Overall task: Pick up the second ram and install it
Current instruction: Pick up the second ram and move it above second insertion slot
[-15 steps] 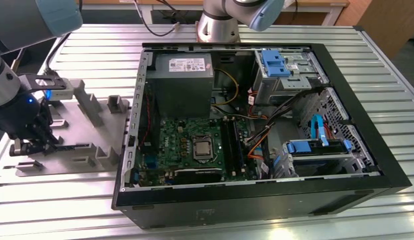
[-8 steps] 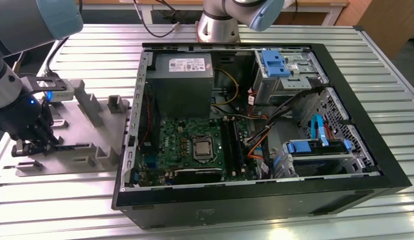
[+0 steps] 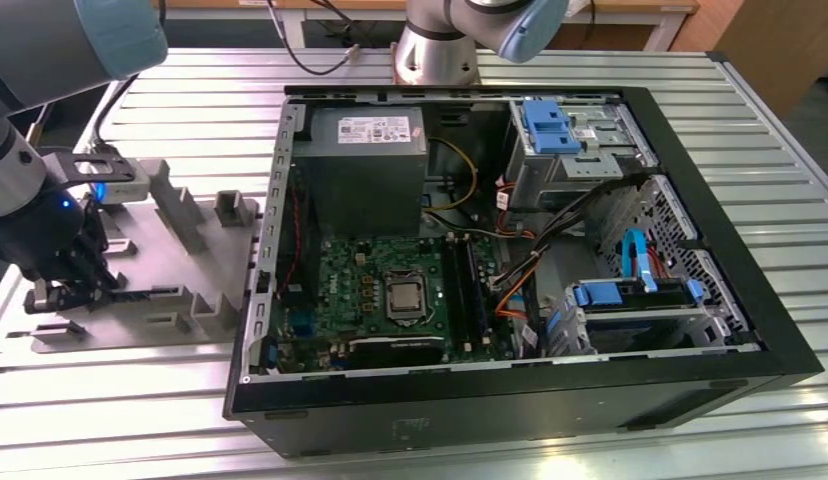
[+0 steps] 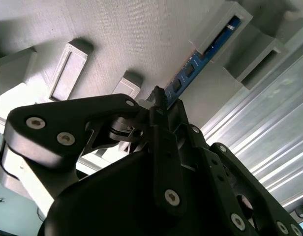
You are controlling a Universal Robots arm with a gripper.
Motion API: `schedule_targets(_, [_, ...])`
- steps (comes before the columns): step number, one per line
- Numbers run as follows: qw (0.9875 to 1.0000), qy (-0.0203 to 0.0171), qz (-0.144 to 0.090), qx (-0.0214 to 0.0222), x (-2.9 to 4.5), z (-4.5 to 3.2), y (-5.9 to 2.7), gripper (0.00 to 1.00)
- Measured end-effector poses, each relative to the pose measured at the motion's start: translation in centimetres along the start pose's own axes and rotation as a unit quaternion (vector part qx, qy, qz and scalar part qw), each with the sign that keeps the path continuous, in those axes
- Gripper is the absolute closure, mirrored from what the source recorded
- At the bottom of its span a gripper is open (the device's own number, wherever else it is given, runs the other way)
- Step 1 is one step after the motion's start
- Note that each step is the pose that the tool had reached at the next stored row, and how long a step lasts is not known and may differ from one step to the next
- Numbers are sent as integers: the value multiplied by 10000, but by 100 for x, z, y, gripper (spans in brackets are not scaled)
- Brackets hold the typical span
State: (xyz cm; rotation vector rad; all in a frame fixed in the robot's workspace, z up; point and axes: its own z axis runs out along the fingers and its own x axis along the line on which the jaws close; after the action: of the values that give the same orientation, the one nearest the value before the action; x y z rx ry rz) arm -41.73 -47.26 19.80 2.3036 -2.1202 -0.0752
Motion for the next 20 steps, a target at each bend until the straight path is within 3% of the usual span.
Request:
schedule_targets(6, [10000,0,0,0,0,0,-3,76])
schedule_targets(8, [10000,0,0,0,0,0,-4,84])
schedule_targets(20, [10000,0,0,1,0,0,-9,87])
